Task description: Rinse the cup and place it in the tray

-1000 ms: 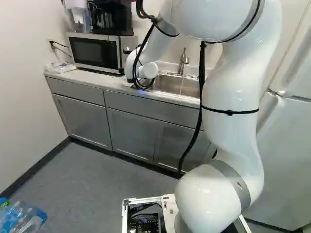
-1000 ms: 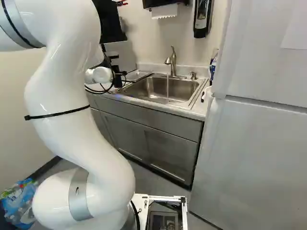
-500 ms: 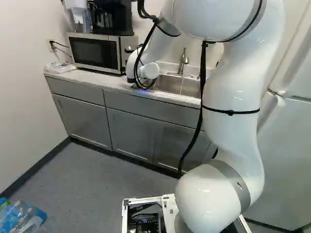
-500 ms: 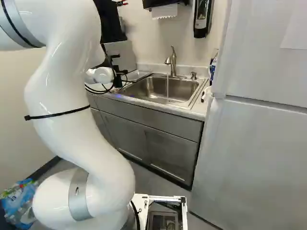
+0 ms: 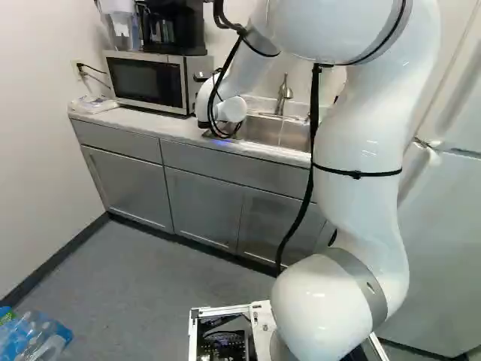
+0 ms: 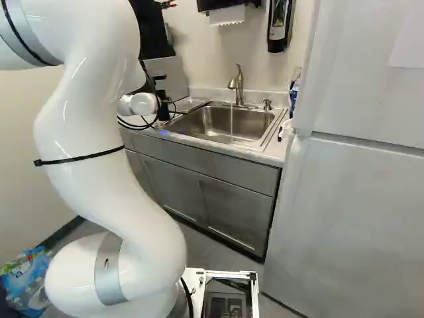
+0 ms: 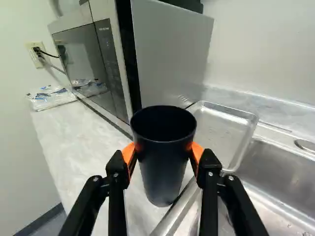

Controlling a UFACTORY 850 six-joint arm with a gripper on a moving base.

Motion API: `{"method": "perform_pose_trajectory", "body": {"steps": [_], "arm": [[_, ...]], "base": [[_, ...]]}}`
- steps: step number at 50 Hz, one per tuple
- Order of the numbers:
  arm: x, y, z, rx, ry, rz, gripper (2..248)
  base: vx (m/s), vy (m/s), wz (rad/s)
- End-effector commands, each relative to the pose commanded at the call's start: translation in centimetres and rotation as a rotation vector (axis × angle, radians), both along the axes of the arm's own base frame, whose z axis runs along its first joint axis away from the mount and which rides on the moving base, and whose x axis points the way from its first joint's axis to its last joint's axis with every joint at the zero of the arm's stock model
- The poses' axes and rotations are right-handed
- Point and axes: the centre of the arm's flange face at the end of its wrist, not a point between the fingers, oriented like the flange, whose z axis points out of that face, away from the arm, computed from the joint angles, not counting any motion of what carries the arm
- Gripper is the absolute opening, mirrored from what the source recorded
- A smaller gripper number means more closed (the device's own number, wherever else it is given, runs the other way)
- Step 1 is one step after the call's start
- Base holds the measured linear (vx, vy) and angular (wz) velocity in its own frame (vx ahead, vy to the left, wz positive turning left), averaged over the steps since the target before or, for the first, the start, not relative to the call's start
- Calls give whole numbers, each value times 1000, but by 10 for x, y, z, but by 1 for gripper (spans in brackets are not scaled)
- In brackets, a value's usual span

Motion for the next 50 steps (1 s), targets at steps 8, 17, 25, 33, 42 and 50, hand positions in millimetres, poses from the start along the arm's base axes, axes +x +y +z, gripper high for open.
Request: {"method": "perform_pose_trajectory", "body": {"steps": [8, 17, 25, 33, 42, 50], "arm": [[0, 0, 0, 0, 0, 0, 122], [0, 0, 0, 0, 0, 0, 119], [0, 0, 5, 3, -9, 0, 119], [-1, -2, 14, 7, -22, -2, 119], [-4, -8, 23, 6, -21, -11, 119], [-10, -17, 30, 3, -10, -22, 119]], "base": [[0, 0, 0], [0, 0, 0], [0, 0, 0], [0, 0, 0], [0, 0, 0], [0, 0, 0]]}}
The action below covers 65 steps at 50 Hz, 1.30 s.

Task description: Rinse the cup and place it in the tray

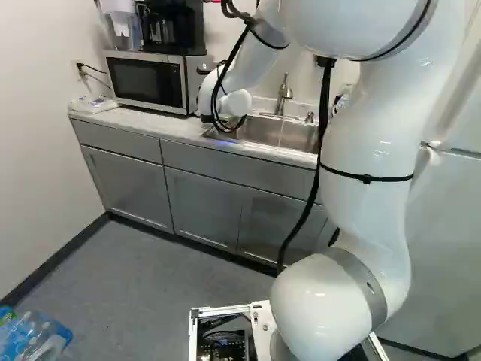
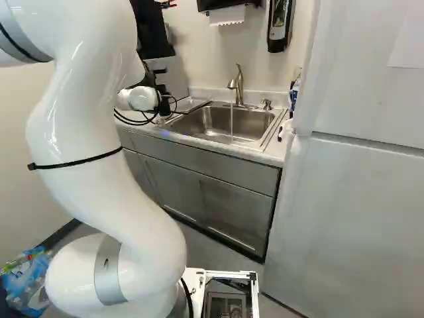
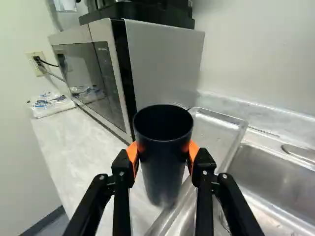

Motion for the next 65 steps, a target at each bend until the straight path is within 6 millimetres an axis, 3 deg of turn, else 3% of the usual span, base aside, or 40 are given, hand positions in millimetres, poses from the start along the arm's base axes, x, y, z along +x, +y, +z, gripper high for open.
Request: {"method": "perform_pose_trajectory", "body": {"steps": [46, 65], "arm": [[-37, -59, 51, 13, -56, -86, 119], [-46, -88, 51, 12, -55, -136, 119]], "base": [[0, 0, 0], [0, 0, 0]]}}
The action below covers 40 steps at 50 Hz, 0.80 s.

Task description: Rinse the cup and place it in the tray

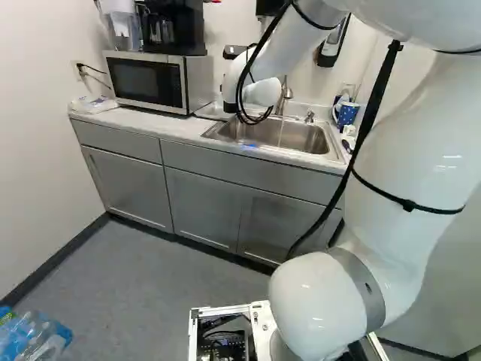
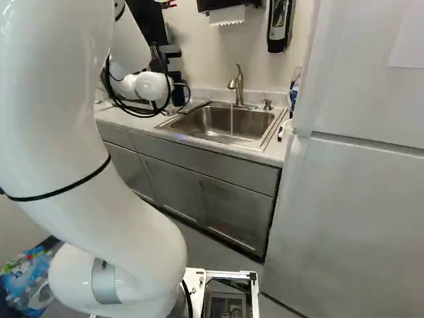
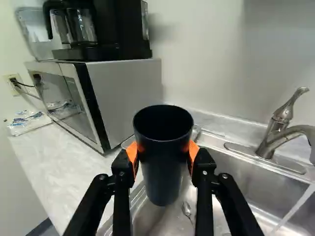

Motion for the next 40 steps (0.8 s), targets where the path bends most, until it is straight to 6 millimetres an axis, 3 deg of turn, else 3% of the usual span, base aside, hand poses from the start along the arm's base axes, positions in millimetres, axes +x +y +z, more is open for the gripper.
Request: {"method": "perform_pose_trajectory", "body": {"steps": [40], "arm": [[-2, -60, -8, -1, 16, -114, 119]], "base": [[0, 0, 0]]}}
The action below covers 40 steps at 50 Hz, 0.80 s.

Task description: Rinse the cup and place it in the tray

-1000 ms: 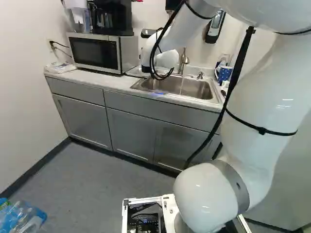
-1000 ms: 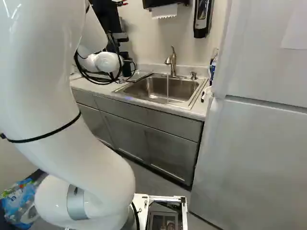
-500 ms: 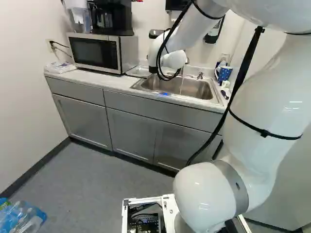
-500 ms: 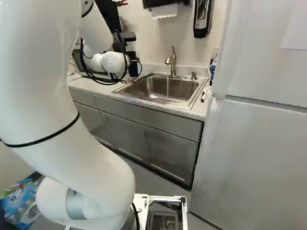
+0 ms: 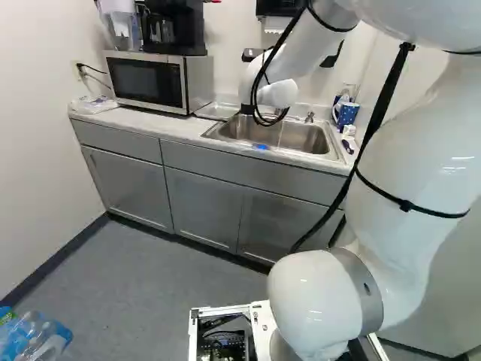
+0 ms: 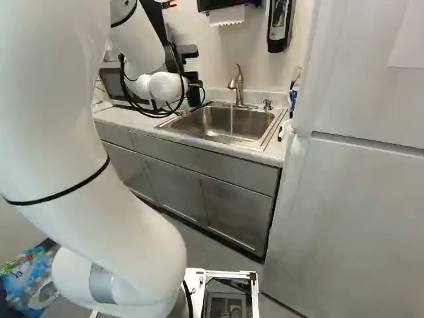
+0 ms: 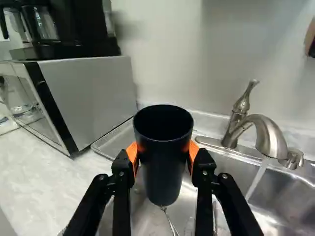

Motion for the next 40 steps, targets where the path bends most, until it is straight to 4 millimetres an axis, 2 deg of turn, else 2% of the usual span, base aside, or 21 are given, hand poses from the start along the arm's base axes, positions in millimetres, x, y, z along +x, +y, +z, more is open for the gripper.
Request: {"method": "perform_pose_trajectory", "body": {"steps": [40], "arm": [[1, -56, -37, 0, 8, -107, 119]], "base": [[0, 0, 0]]}}
